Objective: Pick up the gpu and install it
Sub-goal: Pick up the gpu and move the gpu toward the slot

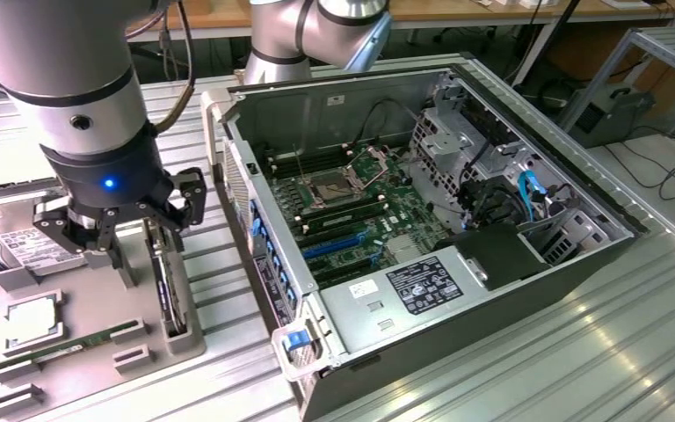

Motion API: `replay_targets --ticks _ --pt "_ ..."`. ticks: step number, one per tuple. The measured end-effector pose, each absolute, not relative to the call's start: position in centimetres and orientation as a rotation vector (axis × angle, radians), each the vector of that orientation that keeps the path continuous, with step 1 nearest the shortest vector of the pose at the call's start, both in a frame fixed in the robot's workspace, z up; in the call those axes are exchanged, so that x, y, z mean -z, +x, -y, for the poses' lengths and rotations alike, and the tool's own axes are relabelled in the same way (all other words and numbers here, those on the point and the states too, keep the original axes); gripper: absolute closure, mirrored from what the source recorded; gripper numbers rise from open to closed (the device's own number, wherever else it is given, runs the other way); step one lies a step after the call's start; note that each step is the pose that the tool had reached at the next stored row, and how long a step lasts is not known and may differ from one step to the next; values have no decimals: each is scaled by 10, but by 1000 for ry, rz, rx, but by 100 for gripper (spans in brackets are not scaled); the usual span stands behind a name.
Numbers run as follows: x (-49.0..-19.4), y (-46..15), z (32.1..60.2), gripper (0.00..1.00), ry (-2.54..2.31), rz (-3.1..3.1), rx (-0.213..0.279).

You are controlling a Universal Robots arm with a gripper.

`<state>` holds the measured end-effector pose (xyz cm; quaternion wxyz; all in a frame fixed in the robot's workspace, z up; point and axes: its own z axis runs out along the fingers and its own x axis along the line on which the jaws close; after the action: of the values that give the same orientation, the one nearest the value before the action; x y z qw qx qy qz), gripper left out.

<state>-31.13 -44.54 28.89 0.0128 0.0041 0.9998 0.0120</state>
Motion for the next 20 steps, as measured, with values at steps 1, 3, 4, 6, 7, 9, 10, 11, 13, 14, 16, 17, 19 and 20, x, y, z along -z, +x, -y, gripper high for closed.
replay_targets --ticks 1,3,4,6,7,9,10,11,13,14,16,17,19,20 --pt "-287 -311 445 34 13 -3116 -37" --pt "-283 -311 446 34 13 -3116 -38" --pt "-281 -311 446 34 12 -3116 -38" --pt "-278 -311 447 34 12 -3116 -37" --pt "-275 -311 448 34 12 -3116 -37" --pt "-271 -311 450 34 11 -3116 -38" --pt "-269 -311 450 34 11 -3116 -37" --pt "-266 -311 450 34 11 -3116 -37" --pt "-261 -311 450 34 11 -3116 -37" --pt "-259 -311 450 34 11 -3116 -38" --pt "-255 -311 449 34 11 -3116 -37" --pt "-253 -311 449 34 11 -3116 -37" --pt "-250 -311 447 34 11 -3116 -35" --pt "-247 -311 447 34 11 -3116 -34"
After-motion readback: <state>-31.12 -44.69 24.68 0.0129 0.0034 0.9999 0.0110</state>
